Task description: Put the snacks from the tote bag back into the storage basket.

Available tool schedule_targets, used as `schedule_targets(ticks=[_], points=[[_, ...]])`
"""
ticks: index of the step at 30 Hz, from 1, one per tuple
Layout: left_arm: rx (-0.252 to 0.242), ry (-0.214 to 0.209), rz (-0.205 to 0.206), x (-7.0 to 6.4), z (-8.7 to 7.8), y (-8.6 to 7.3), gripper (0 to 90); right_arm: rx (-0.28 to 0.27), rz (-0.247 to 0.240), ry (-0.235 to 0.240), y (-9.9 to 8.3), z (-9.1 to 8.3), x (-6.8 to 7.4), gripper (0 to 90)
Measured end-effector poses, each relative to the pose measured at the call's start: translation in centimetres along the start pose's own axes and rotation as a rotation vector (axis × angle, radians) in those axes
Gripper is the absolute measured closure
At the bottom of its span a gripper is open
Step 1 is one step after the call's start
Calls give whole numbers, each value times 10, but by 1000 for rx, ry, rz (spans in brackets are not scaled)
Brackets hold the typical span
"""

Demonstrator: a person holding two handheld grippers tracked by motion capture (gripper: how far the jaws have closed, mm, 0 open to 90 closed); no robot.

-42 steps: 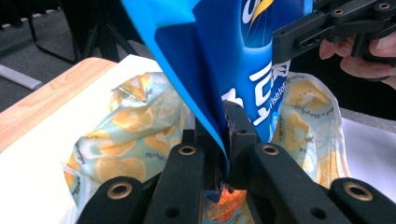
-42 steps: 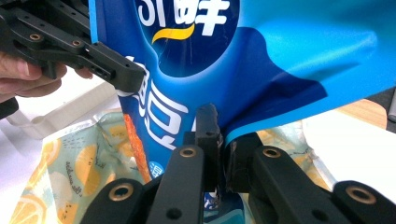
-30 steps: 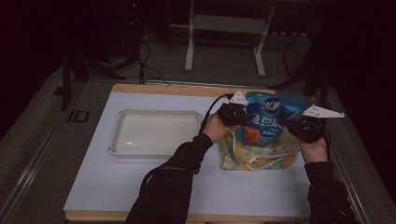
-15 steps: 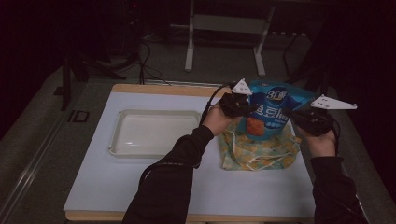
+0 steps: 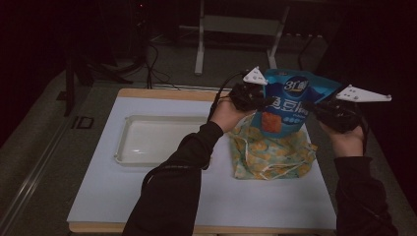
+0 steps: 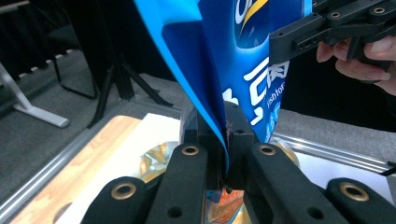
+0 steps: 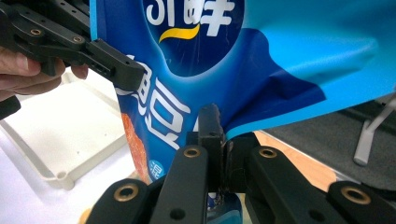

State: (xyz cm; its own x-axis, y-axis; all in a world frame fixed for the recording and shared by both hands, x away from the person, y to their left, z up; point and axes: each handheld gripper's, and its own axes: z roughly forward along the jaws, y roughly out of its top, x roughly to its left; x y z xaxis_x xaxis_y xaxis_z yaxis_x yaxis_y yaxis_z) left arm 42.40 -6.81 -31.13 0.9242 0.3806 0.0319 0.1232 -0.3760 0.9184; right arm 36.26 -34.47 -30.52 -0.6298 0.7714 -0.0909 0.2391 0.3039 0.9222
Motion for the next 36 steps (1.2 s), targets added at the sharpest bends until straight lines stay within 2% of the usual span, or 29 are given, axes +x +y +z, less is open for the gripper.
schedule_targets(ticks=[6, 12, 14, 16, 17, 22, 36], points=[[-3, 21, 20, 2, -17, 9, 889, -12, -15, 5, 18, 0, 7, 885], [-3, 33, 24, 5, -30, 8, 889, -16, -25, 18, 28, 7, 16, 885], [6, 40, 25, 7, -39, 7, 890, -15, -32, 22, 30, 11, 20, 885], [6, 40, 25, 7, -39, 7, 890, -13, -33, 27, 32, 12, 22, 885], [11, 49, 29, 10, -48, 5, 890, -15, -37, 34, 35, 16, 25, 885], [13, 65, 20, 13, -61, 0, 890, -17, -45, 50, 40, 25, 33, 886], [24, 129, 2, 29, -119, -19, 891, -23, -80, 119, 64, 66, 72, 886]])
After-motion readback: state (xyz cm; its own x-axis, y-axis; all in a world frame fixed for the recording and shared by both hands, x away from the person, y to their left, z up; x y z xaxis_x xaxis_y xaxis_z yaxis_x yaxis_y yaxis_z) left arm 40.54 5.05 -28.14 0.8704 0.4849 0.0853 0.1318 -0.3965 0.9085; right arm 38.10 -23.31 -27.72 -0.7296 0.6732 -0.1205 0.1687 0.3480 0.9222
